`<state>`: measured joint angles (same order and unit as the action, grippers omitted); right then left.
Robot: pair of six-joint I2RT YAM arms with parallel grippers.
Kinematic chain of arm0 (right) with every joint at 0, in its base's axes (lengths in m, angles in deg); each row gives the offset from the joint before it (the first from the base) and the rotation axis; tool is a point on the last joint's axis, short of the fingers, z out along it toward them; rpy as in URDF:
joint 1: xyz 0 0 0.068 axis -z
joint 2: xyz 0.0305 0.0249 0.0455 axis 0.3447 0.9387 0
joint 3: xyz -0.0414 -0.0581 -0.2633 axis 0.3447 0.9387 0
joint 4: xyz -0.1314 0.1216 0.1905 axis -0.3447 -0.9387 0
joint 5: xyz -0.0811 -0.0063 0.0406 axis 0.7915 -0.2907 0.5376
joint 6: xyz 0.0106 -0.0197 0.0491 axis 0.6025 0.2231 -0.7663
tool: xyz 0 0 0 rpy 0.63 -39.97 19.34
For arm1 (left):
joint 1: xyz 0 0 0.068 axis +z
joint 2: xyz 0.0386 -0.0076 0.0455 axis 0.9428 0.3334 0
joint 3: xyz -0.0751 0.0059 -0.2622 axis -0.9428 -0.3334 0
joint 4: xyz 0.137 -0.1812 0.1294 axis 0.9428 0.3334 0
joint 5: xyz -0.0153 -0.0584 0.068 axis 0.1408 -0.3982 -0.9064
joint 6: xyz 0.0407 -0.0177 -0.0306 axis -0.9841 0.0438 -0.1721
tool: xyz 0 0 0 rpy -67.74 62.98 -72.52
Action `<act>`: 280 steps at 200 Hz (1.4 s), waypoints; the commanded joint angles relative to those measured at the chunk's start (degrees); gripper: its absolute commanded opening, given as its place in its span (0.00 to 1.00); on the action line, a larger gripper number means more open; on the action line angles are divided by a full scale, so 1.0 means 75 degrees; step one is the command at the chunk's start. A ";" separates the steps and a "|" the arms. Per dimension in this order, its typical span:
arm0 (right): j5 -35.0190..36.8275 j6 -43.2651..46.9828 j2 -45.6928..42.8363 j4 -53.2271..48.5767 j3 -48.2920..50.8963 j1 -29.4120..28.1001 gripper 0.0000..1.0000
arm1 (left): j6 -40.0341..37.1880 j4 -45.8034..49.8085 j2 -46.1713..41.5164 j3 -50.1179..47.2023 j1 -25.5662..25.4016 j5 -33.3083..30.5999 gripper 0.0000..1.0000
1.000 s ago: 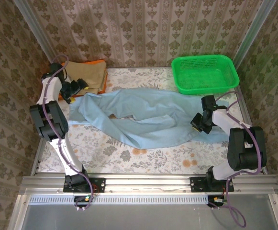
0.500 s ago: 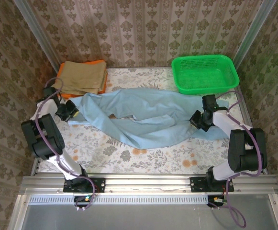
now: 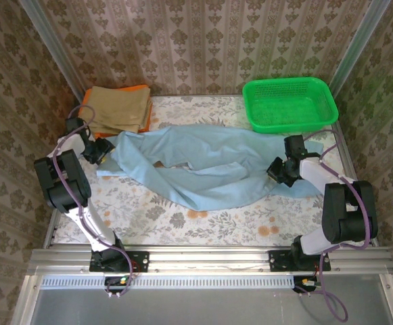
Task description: Fold and stack the trousers
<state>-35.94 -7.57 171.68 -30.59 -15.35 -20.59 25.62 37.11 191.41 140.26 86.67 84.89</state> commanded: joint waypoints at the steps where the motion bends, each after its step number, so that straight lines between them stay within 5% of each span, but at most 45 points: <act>1: -0.0329 0.0029 -0.0082 0.0233 0.0100 -0.0096 0.00 | -0.0152 -0.0004 0.0232 -0.0029 -0.0078 -0.0055 0.40; 71: -0.0285 0.0061 -0.0141 0.0188 0.0124 -0.0096 0.00 | 0.0027 -0.0027 0.0633 -0.0031 -0.0300 -0.0266 0.31; 135: -0.0265 0.0076 -0.0307 0.0198 0.0239 -0.0100 0.00 | -0.0077 0.0104 0.0518 -0.0047 -0.0318 -0.0597 0.00; 169: -0.0324 0.0060 -0.0316 0.0226 0.0244 -0.0096 0.00 | -0.0025 0.0357 0.0210 -0.0004 -0.0325 -0.0568 0.00; 245: -0.0469 0.0102 -0.0554 0.0195 0.0322 -0.0107 0.00 | -0.0043 0.2336 -0.2596 -0.0223 -0.0234 -0.1013 0.00; 280: -0.0716 0.0134 -0.0750 0.0128 0.0540 -0.0188 0.00 | 0.0005 0.3551 -0.4939 -0.0643 0.1039 -0.1285 0.00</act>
<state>-37.71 -7.55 167.94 -29.55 -12.86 -20.90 25.62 52.76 164.13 137.55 87.43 78.38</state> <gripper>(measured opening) 0.063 0.065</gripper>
